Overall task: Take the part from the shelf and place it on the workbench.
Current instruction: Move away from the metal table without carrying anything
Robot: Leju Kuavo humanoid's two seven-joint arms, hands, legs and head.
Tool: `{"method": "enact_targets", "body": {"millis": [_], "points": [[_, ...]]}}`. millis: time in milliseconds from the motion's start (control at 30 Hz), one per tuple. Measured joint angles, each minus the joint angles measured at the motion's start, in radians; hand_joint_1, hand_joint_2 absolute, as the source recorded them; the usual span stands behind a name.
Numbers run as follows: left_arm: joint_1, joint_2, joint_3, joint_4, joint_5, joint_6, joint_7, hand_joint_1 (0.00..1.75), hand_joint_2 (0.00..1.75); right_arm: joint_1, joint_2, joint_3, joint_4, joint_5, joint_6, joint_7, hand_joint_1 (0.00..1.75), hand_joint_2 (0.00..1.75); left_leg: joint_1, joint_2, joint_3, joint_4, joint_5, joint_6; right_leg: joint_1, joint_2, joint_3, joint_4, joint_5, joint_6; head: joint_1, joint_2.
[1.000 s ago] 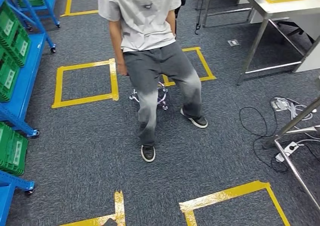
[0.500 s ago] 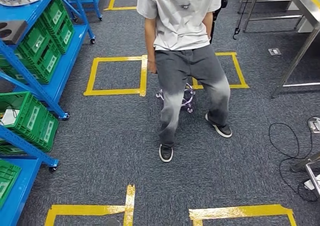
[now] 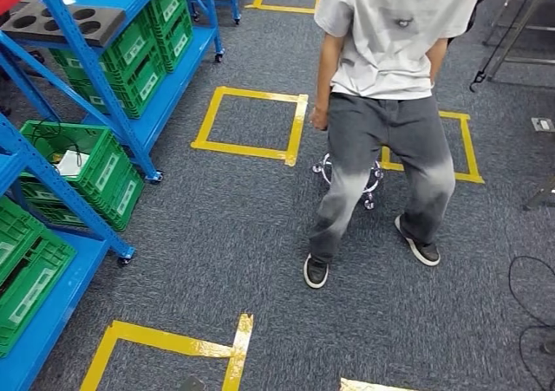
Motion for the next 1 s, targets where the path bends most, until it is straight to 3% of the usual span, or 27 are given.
{"method": "enact_targets", "body": {"millis": [67, 133, 167, 200, 233, 267, 300, 367, 433, 500, 567, 633, 667, 700, 733, 800, 867, 933, 967, 1000], "points": [[-0.004, -0.001, 0.0, 0.0, 0.0, 0.0, 0.0, 0.0, 0.0, 0.002, 0.0, -0.001, 0.0, -0.001, 0.004, 0.001, 0.0, 0.0, 0.004, -0.024, 0.003, -0.004, 0.002, 0.007, -0.003, 0.059, -0.062, 0.116, -0.056, 0.003, 0.004, 0.0], [-0.007, -0.002, 0.0, 0.0, -0.001, -0.001, 0.001, 0.0, 0.0, -0.004, 0.0, -0.004, 0.0, -0.004, 0.01, 0.004, 0.0, 0.0, 0.005, -0.05, 0.006, -0.004, 0.0, 0.01, -0.003, 0.071, -0.131, 0.234, -0.086, 0.008, 0.005, 0.0], [-0.006, -0.003, 0.0, 0.0, -0.001, -0.001, 0.001, 0.0, 0.0, -0.007, 0.0, -0.006, 0.0, -0.004, 0.014, 0.008, 0.0, 0.0, 0.006, -0.064, 0.008, -0.004, -0.001, 0.01, -0.004, 0.072, -0.145, 0.249, -0.073, 0.01, 0.005, 0.0], [-0.006, -0.003, 0.0, 0.0, -0.002, -0.002, 0.001, 0.0, 0.0, -0.01, 0.0, -0.007, 0.0, -0.005, 0.018, 0.014, 0.0, 0.0, 0.007, -0.079, 0.012, -0.003, -0.003, 0.008, -0.005, 0.074, -0.142, 0.226, -0.04, 0.012, 0.005, 0.0], [-0.007, -0.003, 0.0, 0.0, -0.003, -0.002, 0.002, 0.0, 0.0, -0.011, 0.0, -0.009, 0.0, -0.004, 0.022, 0.024, 0.0, 0.0, 0.009, -0.095, 0.015, -0.002, -0.005, 0.005, -0.008, 0.08, -0.122, 0.169, 0.006, 0.014, 0.005, 0.0], [-0.007, -0.003, 0.0, 0.0, -0.003, -0.003, 0.003, 0.0, 0.0, -0.011, 0.0, -0.01, 0.0, -0.003, 0.027, 0.036, 0.0, 0.0, 0.01, -0.11, 0.017, 0.001, -0.008, 0.0, -0.012, 0.101, -0.1, 0.108, 0.043, 0.017, 0.006, 0.0], [-0.008, -0.003, 0.0, 0.0, -0.005, -0.003, 0.005, 0.0, 0.0, -0.011, 0.0, -0.012, 0.001, -0.002, 0.032, 0.05, 0.0, 0.0, 0.01, -0.125, 0.014, 0.007, -0.01, -0.005, -0.017, 0.123, -0.078, 0.048, 0.065, 0.019, 0.007, 0.0], [-0.009, -0.003, 0.0, 0.0, -0.008, -0.003, 0.009, 0.0, 0.0, -0.015, 0.0, -0.015, 0.001, -0.003, 0.045, 0.073, 0.0, 0.0, 0.011, -0.146, 0.002, 0.013, -0.008, -0.019, -0.02, 0.154, -0.056, -0.004, 0.069, 0.013, 0.007, 0.0], [-0.006, -0.003, 0.0, 0.0, -0.01, -0.004, 0.01, 0.0, 0.0, -0.019, 0.001, -0.017, 0.001, -0.005, 0.056, 0.084, 0.0, 0.0, 0.013, -0.158, -0.008, 0.013, -0.003, -0.031, -0.019, 0.139, -0.049, -0.01, 0.069, 0.001, 0.007, 0.0], [-0.005, -0.003, 0.0, 0.0, -0.01, -0.004, 0.011, 0.0, 0.0, -0.019, 0.003, -0.02, 0.001, -0.005, 0.061, 0.087, 0.0, 0.0, 0.011, -0.12, -0.023, 0.046, -0.022, -0.041, -0.019, 0.112, -0.043, -0.015, 0.07, -0.009, 0.001, 0.0], [-0.009, -0.004, 0.0, 0.0, -0.01, -0.004, 0.011, 0.0, 0.0, -0.016, 0.004, -0.023, 0.001, -0.005, 0.062, 0.089, 0.0, 0.0, 0.011, -0.063, -0.07, 0.15, -0.075, -0.049, -0.016, 0.079, -0.037, -0.017, 0.067, -0.017, -0.005, 0.0], [-0.01, -0.004, 0.0, 0.0, -0.01, -0.004, 0.011, 0.0, 0.0, -0.013, 0.004, -0.024, 0.001, -0.004, 0.063, 0.091, 0.0, 0.0, 0.013, -0.046, -0.126, 0.269, -0.117, -0.052, -0.011, 0.046, -0.032, -0.017, 0.061, -0.024, -0.006, 0.0], [-0.009, -0.004, 0.0, 0.0, -0.01, -0.005, 0.011, 0.0, 0.0, -0.013, 0.004, -0.024, 0.001, -0.003, 0.063, 0.092, 0.0, 0.0, 0.014, -0.044, -0.136, 0.291, -0.115, -0.051, -0.009, 0.032, -0.029, -0.017, 0.058, -0.026, -0.006, 0.0], [-0.007, -0.004, 0.0, 0.0, -0.01, -0.005, 0.011, 0.0, 0.0, -0.013, 0.004, -0.024, 0.001, -0.002, 0.064, 0.093, 0.0, 0.0, 0.014, -0.042, -0.128, 0.274, -0.093, -0.049, -0.007, 0.018, -0.025, -0.017, 0.054, -0.026, -0.007, 0.0], [-0.006, -0.003, 0.0, 0.0, -0.01, -0.005, 0.011, 0.0, 0.0, -0.013, 0.003, -0.025, 0.001, -0.002, 0.064, 0.094, 0.0, 0.0, 0.012, -0.034, -0.103, 0.223, -0.058, -0.044, -0.006, 0.006, -0.019, -0.017, 0.05, -0.026, -0.007, 0.0], [-0.007, -0.003, 0.0, 0.0, -0.01, -0.005, 0.011, 0.0, 0.0, -0.011, 0.003, -0.025, 0.001, 0.0, 0.066, 0.097, 0.0, 0.0, -0.001, 0.016, -0.041, 0.099, -0.006, -0.028, -0.002, -0.016, -0.014, -0.017, 0.041, -0.025, -0.006, 0.0], [-0.011, -0.003, -0.001, 0.0, -0.01, -0.005, 0.011, 0.0, 0.0, -0.008, 0.003, -0.025, 0.001, 0.0, 0.067, 0.099, 0.0, 0.0, -0.015, 0.055, -0.011, 0.036, -0.005, -0.015, 0.003, -0.038, -0.013, -0.019, 0.033, -0.02, -0.006, 0.0], [-0.011, -0.003, -0.001, 0.0, -0.01, -0.004, 0.012, 0.0, 0.0, -0.009, 0.003, -0.025, 0.001, 0.002, 0.068, 0.101, 0.0, 0.0, -0.016, 0.041, -0.007, 0.019, -0.011, -0.009, 0.006, -0.062, -0.002, -0.023, 0.028, -0.013, -0.007, 0.0], [-0.009, -0.003, -0.001, 0.0, -0.01, -0.004, 0.012, 0.0, 0.0, -0.011, 0.003, -0.025, 0.0, 0.002, 0.068, 0.103, 0.0, 0.0, -0.013, 0.028, -0.004, 0.012, -0.008, -0.006, 0.005, -0.058, 0.002, -0.022, 0.022, -0.01, -0.007, 0.0], [-0.009, -0.003, -0.001, 0.0, -0.01, -0.003, 0.012, 0.0, 0.0, -0.012, 0.002, -0.025, 0.0, 0.003, 0.069, 0.104, 0.0, 0.0, -0.009, 0.016, 0.0, 0.005, -0.004, -0.001, 0.005, -0.037, -0.002, -0.005, 0.009, -0.006, -0.005, 0.0]]}}
